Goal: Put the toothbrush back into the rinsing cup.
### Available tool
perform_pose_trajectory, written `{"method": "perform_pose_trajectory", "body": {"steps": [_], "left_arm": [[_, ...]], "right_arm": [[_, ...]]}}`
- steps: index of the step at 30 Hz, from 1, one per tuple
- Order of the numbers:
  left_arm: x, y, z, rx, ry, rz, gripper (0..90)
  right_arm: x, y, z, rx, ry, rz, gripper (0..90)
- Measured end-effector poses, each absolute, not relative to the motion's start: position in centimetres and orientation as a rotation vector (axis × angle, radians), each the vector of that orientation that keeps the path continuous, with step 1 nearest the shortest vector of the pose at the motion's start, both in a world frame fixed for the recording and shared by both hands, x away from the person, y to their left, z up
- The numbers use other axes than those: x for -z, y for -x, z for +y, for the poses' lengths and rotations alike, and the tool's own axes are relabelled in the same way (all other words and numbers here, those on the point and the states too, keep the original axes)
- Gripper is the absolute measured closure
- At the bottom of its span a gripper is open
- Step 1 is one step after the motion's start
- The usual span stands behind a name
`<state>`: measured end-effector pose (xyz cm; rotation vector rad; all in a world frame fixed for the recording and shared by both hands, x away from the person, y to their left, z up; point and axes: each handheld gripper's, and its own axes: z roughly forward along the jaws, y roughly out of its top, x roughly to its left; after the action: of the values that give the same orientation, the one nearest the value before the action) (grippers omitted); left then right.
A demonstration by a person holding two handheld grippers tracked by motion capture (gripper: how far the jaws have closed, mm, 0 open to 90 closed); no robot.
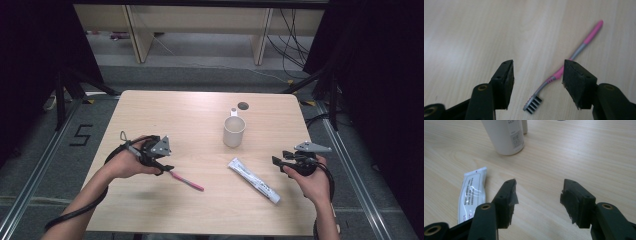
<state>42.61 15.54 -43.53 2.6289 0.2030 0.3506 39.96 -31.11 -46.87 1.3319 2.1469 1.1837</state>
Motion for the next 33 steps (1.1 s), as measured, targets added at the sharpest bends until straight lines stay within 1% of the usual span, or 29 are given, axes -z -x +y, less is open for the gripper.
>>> {"method": "perform_pose_trajectory", "body": {"steps": [1,2,4,8,9,10,11,12,14,16,18,19,20,21,24,25,26,27,28,29,30,33], "left_arm": [[43.5,-42.6,15.5,-0.351,-2.629,0.203,45.8],[43.6,-42.9,15.3,-0.339,-2.686,0.135,45.8],[43.9,-43.2,14.8,-0.303,-2.759,0.040,46.9],[44.4,-43.6,13.8,-0.248,-2.856,-0.122,49.8],[44.5,-43.7,13.3,-0.216,-2.877,-0.210,51.4],[44.5,-43.7,13.3,-0.216,-2.877,-0.210,51.7],[44.8,-43.6,12.8,-0.173,-2.870,-0.223,52.3],[44.8,-43.6,12.8,-0.173,-2.870,-0.223,52.8],[44.9,-43.8,12.4,-0.146,-2.894,-0.285,53.0],[45.4,-43.6,12.0,-0.112,-2.887,-0.279,53.8],[45.6,-43.6,11.5,-0.111,-2.948,-0.385,55.3],[45.8,-43.4,11.3,-0.102,-2.969,-0.388,55.4],[45.8,-43.6,11.1,-0.129,-3.016,-0.456,55.4],[45.8,-43.7,10.9,-0.132,-3.036,-0.476,54.6],[45.9,-44.0,10.5,-0.108,-3.038,-0.478,54.1],[46.1,-43.9,10.5,-0.083,-3.018,-0.432,53.8],[46.2,-44.2,10.3,-0.052,-3.032,-0.466,54.6],[46.2,-44.2,10.3,-0.052,-3.032,-0.466,54.9],[46.1,-44.4,10.1,-0.050,-3.052,-0.519,55.1],[46.3,-44.4,10.1,-0.030,-3.038,-0.485,55.1],[46.2,-44.5,10.0,-0.036,-3.039,-0.514,55.1],[46.3,-44.5,9.7,-0.020,-3.029,-0.554,56.4]], "right_arm": [[46.9,-40.0,-31.1,-1.184,-1.332,2.147,45.3],[46.7,-39.9,-31.3,-1.138,-1.307,2.158,45.3],[47.0,-39.9,-30.9,-1.190,-1.344,2.159,45.3],[47.1,-40.0,-30.7,-1.190,-1.334,2.164,45.3],[46.9,-40.0,-30.9,-1.136,-1.297,2.175,45.4],[46.9,-40.0,-30.9,-1.136,-1.297,2.175,45.4],[47.1,-40.1,-30.7,-1.165,-1.295,2.179,45.4],[47.1,-40.1,-30.7,-1.165,-1.295,2.179,45.4],[47.0,-40.1,-30.7,-1.153,-1.297,2.185,45.4],[47.1,-40.1,-30.7,-1.161,-1.293,2.179,45.4],[47.1,-40.1,-30.6,-1.164,-1.293,2.180,45.4],[47.0,-40.1,-30.6,-1.163,-1.295,2.181,45.4],[47.0,-39.9,-30.5,-1.175,-1.329,2.184,45.4],[47.0,-40.0,-30.6,-1.170,-1.294,2.175,45.4],[47.1,-40.0,-30.5,-1.176,-1.291,2.179,45.4],[47.1,-40.0,-30.5,-1.182,-1.293,2.181,45.4],[47.1,-40.0,-30.5,-1.180,-1.292,2.182,45.4],[47.1,-40.0,-30.5,-1.180,-1.292,2.182,45.4],[47.0,-40.0,-30.5,-1.160,-1.288,2.188,45.4],[47.0,-40.0,-30.5,-1.160,-1.288,2.188,45.4],[47.0,-39.9,-30.4,-1.177,-1.323,2.189,45.4],[47.0,-39.9,-30.5,-1.167,-1.291,2.188,45.4]]}}
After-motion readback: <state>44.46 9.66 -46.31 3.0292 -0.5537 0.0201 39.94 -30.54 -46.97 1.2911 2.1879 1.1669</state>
